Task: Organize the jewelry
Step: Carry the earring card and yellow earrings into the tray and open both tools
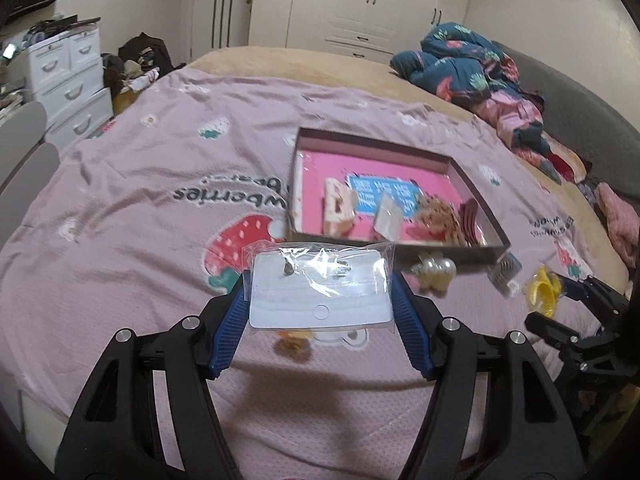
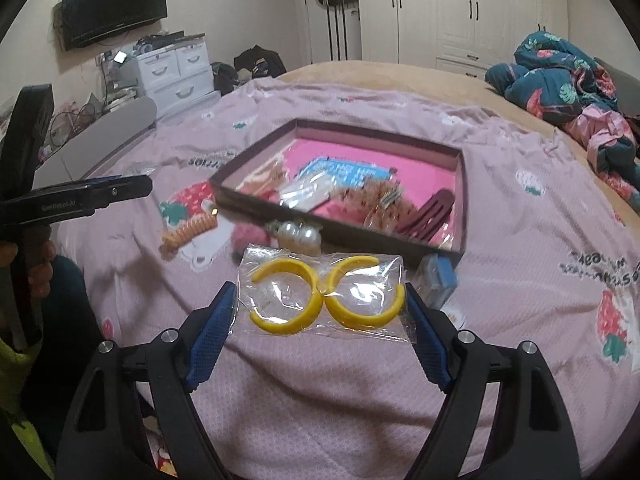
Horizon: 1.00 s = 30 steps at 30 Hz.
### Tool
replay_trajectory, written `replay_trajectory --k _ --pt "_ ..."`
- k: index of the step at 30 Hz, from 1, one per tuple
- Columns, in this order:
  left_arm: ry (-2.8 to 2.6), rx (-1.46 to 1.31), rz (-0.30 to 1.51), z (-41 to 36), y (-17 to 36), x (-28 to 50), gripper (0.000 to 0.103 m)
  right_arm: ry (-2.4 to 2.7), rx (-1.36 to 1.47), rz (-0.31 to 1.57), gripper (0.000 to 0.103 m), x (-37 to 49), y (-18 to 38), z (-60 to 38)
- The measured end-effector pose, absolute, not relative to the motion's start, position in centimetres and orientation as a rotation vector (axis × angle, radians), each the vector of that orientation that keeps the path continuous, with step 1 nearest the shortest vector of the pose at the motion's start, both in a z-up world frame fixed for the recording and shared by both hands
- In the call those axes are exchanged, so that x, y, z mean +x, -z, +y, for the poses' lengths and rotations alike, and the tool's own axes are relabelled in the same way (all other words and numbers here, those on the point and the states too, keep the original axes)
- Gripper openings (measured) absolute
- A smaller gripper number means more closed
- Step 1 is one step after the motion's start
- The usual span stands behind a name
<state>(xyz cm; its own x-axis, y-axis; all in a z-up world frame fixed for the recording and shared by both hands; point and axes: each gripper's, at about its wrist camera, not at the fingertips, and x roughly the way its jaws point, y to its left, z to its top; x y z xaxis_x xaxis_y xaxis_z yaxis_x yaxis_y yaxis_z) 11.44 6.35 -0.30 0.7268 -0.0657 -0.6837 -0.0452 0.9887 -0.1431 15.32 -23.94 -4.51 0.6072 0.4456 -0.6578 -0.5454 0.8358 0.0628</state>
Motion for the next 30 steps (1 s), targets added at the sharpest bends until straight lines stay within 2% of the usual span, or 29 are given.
replay_trajectory --k 14,30 --pt "0.023 -0.132 0.699 6.0 -2.6 14.9 0.059 -0.503 -0.116 0.629 0.08 18.6 0.5 -25.7" --pt "0.073 -0.116 0.708 3.5 -3.3 21.3 0.059 -0.414 -0.1 0.615 0.08 24.3 -0.6 -27.3"
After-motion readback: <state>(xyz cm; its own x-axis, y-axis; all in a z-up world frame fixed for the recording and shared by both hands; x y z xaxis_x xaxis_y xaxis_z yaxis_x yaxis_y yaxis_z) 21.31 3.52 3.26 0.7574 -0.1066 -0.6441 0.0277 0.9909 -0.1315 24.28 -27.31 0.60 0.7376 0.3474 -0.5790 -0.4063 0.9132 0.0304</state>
